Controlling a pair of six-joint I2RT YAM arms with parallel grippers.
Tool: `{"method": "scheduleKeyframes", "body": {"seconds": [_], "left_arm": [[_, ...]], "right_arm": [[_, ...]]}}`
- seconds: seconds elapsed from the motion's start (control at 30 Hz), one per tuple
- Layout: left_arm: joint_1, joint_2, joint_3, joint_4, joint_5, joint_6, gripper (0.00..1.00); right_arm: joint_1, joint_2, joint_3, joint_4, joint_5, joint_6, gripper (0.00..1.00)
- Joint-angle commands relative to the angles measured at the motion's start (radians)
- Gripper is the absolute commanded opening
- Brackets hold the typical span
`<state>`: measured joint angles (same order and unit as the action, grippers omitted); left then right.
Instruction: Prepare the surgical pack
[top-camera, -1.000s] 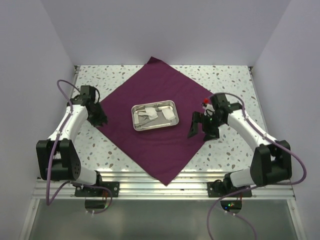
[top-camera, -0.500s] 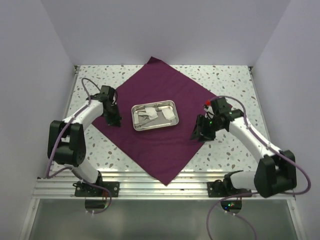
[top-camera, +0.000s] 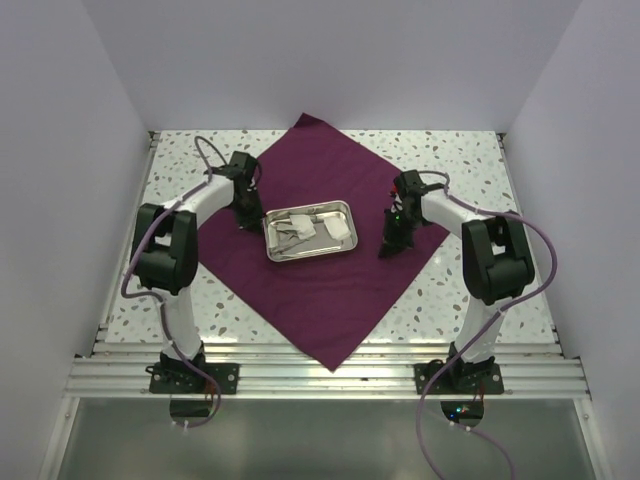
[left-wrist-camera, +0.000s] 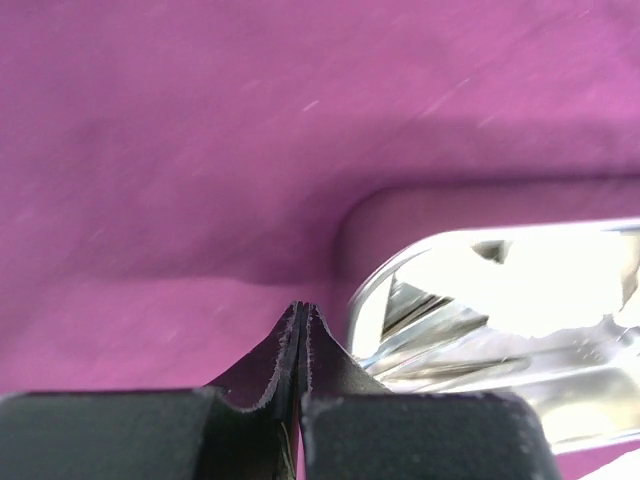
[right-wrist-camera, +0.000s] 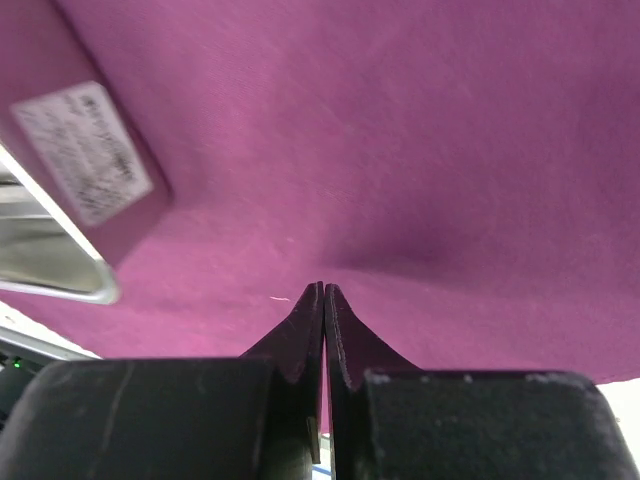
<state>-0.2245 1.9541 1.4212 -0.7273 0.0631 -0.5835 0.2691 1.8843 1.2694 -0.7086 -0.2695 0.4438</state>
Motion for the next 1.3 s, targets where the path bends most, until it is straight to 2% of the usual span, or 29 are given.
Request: {"method": "scheduleKeyframes", "body": {"seconds": [0.0, 0.17, 0.3, 0.6, 0.87, 1.03, 1.27], "left_arm": [[-0.035, 0.061, 0.089, -0.018, 0.006, -0.032, 0.00], [-0.091, 0.141, 0.188, -0.049, 0.015, -0.045, 0.00], [-0.089, 0.143, 0.226, -0.093, -0.047, -0.061, 0.00], [-0.016, 0.045, 0.104, -0.063, -0.043, -0.045, 0.00], [-0.015, 0.039, 0.067, -0.047, -0.036, -0.035, 0.00], [-0.015, 0.034, 0.055, -0.029, -0.003, -0.038, 0.00], [-0.015, 0.037, 0.068, -0.027, 0.004, -0.032, 0.00]], "right_arm": [[-0.001, -0.008, -0.025, 0.018, 0.027, -0.016, 0.00], [-0.001, 0.009, -0.059, 0.043, 0.013, -0.022, 0.00], [-0.002, 0.016, -0.048, 0.041, -0.005, -0.020, 0.00], [-0.008, 0.002, 0.039, -0.022, 0.041, -0.047, 0.00], [-0.011, 0.064, 0.235, -0.080, 0.141, -0.108, 0.00], [0.019, 0.175, 0.332, -0.086, 0.136, -0.093, 0.00], [0.065, 0.217, 0.375, -0.066, 0.052, -0.039, 0.00]]}}
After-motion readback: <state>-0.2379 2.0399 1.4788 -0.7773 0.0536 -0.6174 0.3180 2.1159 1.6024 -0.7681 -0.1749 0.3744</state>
